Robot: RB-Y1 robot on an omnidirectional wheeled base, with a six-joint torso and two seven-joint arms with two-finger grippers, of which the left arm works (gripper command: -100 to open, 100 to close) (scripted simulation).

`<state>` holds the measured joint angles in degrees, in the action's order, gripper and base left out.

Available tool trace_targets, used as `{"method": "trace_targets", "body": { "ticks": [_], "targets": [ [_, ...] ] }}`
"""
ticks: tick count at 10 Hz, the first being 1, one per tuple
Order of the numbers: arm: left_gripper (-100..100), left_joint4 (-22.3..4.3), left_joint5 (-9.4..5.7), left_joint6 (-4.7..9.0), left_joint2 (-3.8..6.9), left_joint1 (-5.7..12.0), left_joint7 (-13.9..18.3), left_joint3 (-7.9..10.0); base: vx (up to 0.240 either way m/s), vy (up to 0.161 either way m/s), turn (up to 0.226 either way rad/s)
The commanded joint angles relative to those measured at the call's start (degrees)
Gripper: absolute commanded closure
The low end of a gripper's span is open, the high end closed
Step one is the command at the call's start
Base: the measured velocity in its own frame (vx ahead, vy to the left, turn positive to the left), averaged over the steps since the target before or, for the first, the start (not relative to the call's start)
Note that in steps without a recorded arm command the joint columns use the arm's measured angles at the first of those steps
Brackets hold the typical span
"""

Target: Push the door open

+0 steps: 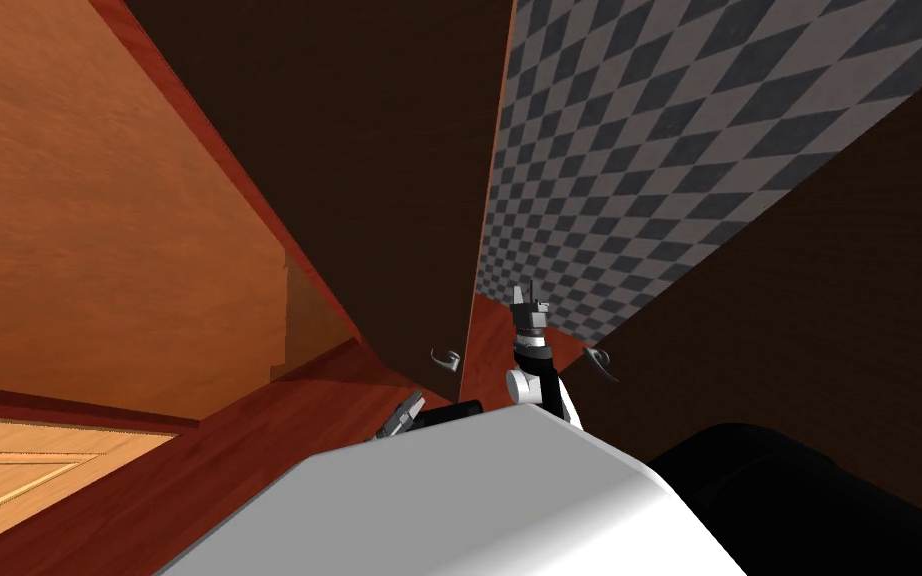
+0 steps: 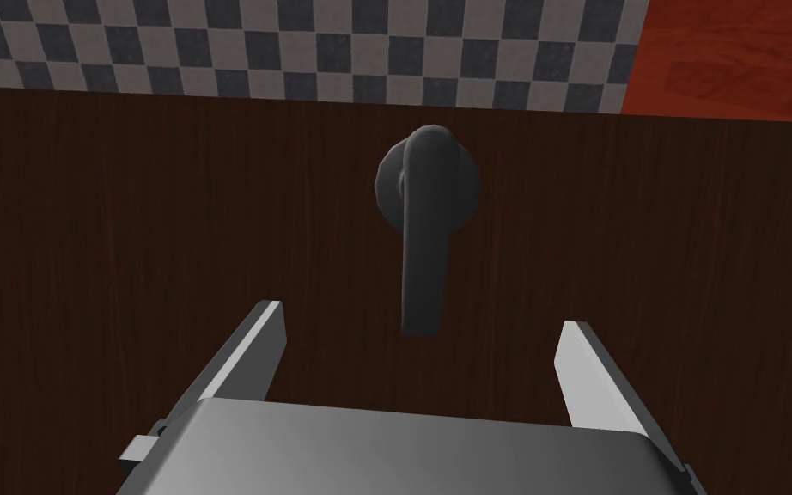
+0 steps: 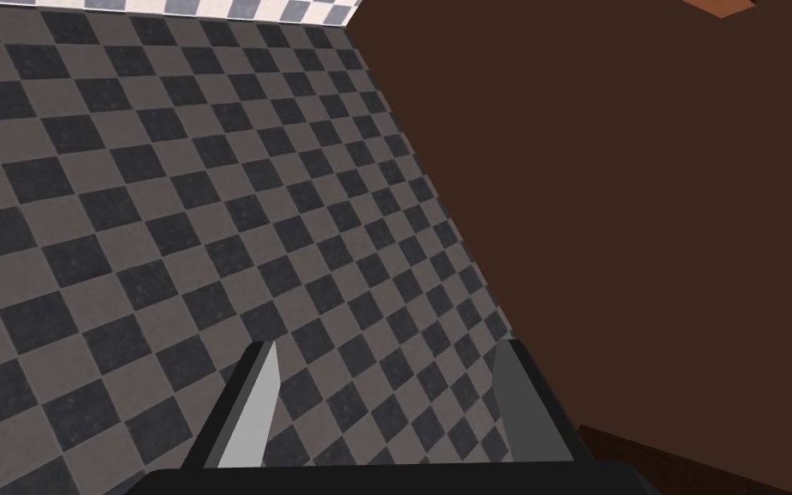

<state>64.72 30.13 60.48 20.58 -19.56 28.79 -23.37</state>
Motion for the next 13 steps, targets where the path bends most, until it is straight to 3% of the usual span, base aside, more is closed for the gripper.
{"method": "trace_targets", "body": {
  "ticks": [1, 6, 7, 8, 11, 12, 13],
  "targets": [
    [100, -0.03, 0.01, 0.11, 0.04, -0.04, -0.02, 0.01, -0.007, 0.006, 0.002],
    [100, -0.03, 0.01, 0.11, 0.04, -0.04, -0.02, 0.01, -0.012, 0.014, -0.001],
    [-100, -0.50, -1.69, -1.71, -1.18, 0.67, -0.87, 1.50, -0.064, -0.054, 0.159],
    [-100, -0.66, -2.27, -2.32, -1.60, 0.91, -1.16, 2.00, -0.093, -0.130, 0.128],
    [-100, -1.66, -5.86, -6.16, -4.19, 2.43, -2.96, 5.14, -0.154, -0.180, 0.145],
    [-100, -1.79, -6.31, -6.64, -4.51, 2.62, -3.18, 5.53, -0.085, -0.108, 0.075],
    [-100, -2.01, -5.93, -5.97, -4.24, 2.68, -2.92, 5.22, -0.032, -0.046, 0.009]
  ]
}}
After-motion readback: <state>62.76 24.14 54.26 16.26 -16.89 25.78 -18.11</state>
